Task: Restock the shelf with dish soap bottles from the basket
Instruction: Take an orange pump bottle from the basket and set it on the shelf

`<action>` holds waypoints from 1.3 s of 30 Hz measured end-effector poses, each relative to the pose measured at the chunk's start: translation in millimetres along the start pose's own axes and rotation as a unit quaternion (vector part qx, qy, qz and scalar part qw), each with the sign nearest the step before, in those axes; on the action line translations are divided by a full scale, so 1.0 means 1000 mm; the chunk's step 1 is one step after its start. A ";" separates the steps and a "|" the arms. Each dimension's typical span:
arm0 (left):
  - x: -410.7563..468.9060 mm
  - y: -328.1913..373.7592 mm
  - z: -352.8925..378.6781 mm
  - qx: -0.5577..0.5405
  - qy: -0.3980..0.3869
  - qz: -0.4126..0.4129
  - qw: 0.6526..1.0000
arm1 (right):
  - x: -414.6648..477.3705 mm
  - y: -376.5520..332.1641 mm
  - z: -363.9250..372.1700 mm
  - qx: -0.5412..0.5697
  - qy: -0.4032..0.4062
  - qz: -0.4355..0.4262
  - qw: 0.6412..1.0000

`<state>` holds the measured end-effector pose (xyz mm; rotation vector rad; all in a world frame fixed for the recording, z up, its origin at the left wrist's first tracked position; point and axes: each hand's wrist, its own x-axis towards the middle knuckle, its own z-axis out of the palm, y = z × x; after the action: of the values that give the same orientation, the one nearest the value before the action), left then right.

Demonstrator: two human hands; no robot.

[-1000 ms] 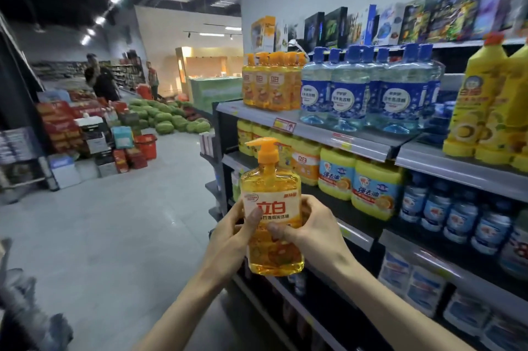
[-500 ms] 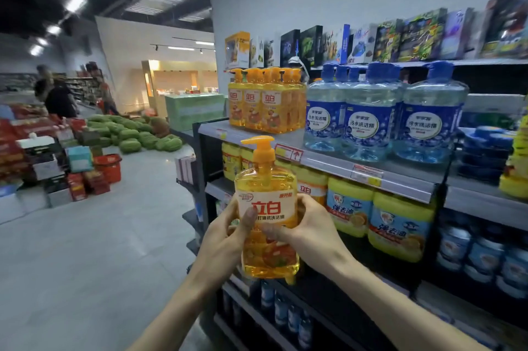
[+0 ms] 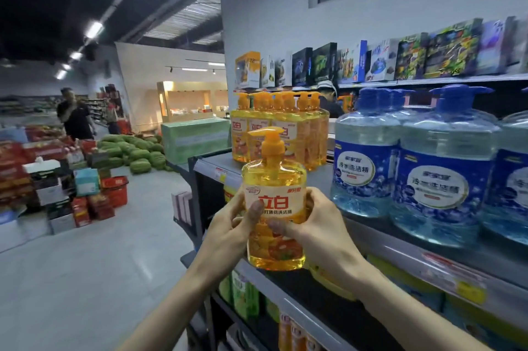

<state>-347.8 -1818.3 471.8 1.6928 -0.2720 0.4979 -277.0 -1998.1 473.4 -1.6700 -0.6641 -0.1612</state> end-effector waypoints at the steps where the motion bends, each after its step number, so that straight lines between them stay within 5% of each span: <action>1: 0.011 -0.001 -0.003 0.000 0.000 0.002 1.000 | 0.012 0.002 0.002 0.001 0.002 -0.007 1.000; 17: 0.177 -0.052 -0.099 -0.034 -0.049 0.111 0.992 | 0.170 0.018 0.068 -0.066 0.098 -0.110 0.987; 39: 0.341 -0.152 -0.214 -0.117 -0.127 0.123 0.977 | 0.315 0.063 0.189 -0.204 0.229 -0.057 0.950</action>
<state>-17.7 -1547.6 524.3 1.4973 -0.7062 0.4101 -34.2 -1719.7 522.1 -1.8925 -0.3858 -0.7905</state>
